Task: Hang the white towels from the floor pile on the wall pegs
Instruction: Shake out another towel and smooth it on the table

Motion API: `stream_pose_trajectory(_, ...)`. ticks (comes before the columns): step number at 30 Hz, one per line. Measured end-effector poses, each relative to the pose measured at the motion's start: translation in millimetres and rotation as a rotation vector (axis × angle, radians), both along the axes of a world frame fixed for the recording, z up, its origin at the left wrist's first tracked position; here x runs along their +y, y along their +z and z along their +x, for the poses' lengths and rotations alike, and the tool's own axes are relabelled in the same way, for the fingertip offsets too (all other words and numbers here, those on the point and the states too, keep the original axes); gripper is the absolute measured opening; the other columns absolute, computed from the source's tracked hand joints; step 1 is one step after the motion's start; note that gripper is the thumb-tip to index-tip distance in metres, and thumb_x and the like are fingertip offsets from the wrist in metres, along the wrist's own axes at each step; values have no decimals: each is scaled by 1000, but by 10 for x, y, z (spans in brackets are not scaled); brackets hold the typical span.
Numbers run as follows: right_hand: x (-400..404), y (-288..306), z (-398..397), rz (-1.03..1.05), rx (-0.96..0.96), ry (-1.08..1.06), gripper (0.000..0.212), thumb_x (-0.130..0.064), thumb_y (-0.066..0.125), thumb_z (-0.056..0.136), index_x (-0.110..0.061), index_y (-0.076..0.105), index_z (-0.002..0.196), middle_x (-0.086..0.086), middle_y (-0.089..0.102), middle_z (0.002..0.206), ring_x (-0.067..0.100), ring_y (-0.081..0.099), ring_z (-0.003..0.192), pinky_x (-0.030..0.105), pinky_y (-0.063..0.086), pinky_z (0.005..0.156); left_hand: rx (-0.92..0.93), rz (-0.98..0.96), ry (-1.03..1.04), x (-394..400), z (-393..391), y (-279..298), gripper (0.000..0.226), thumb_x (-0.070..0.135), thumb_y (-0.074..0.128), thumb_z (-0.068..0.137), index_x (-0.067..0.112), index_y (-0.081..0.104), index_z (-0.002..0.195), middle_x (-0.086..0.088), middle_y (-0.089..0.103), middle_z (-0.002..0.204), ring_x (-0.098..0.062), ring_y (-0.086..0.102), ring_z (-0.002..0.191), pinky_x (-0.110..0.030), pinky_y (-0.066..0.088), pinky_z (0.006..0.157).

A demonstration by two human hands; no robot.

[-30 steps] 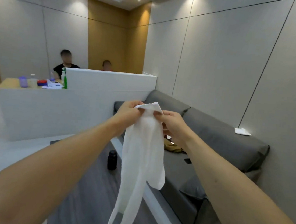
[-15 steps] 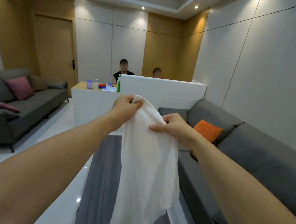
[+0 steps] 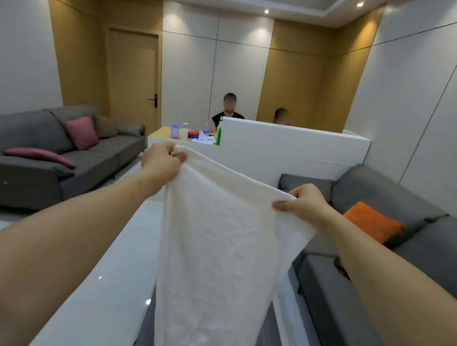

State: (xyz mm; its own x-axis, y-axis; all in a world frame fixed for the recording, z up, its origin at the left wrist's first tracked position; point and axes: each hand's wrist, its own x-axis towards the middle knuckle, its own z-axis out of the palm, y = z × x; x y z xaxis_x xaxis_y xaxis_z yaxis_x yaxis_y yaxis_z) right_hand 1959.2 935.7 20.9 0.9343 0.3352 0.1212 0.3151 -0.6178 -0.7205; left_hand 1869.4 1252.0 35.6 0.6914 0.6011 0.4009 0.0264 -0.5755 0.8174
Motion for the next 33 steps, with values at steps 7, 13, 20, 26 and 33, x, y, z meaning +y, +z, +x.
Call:
stream_pose_trajectory(7, 788, 43, 1388, -161, -133, -100, 27, -40, 73, 83, -16, 73, 73, 7, 70, 79, 28, 67, 79, 43, 57, 75, 148, 240, 81, 870, 1217, 31, 12, 25, 60, 90, 22, 70, 83, -2, 66, 83, -21, 57, 82, -30, 41, 64)
stream_pose_trajectory(13, 1400, 324, 2398, -213, -214, -187, 32, -48, 67, 87, -18, 68, 76, 5, 67, 81, 24, 61, 78, 36, 53, 72, 119, 230, 165, 1455, 2057, 220, 17, 26, 56, 90, 23, 72, 92, -5, 67, 88, -24, 57, 83, -31, 44, 68)
stream_pose_trajectory(20, 1582, 458, 2725, -83, -390, -222, 14, -18, 61, 94, -15, 71, 85, 7, 68, 88, 26, 58, 83, 32, 43, 74, -23, 175, 193, 1662, 2348, 309, 17, 22, 57, 93, 18, 74, 91, -4, 66, 85, -19, 55, 80, -27, 37, 64)
stream_pose_trajectory(26, 1402, 58, 2387, 7, -434, -143, 22, -1, 57, 88, -8, 76, 94, 11, 74, 93, 28, 65, 92, 32, 48, 80, 40, 156, 218, 1618, 2025, -81, 17, 23, 57, 88, 23, 73, 82, -4, 70, 86, -25, 60, 86, -31, 46, 72)
stream_pose_trajectory(33, 990, -1065, 1575, -19, -266, -93, 24, 0, 57, 89, -8, 78, 98, 10, 75, 96, 27, 66, 95, 27, 45, 80, 198, 40, 216, 1195, 1152, -1186, 16, 21, 58, 87, 26, 72, 81, 2, 65, 76, -23, 61, 79, -29, 46, 69)
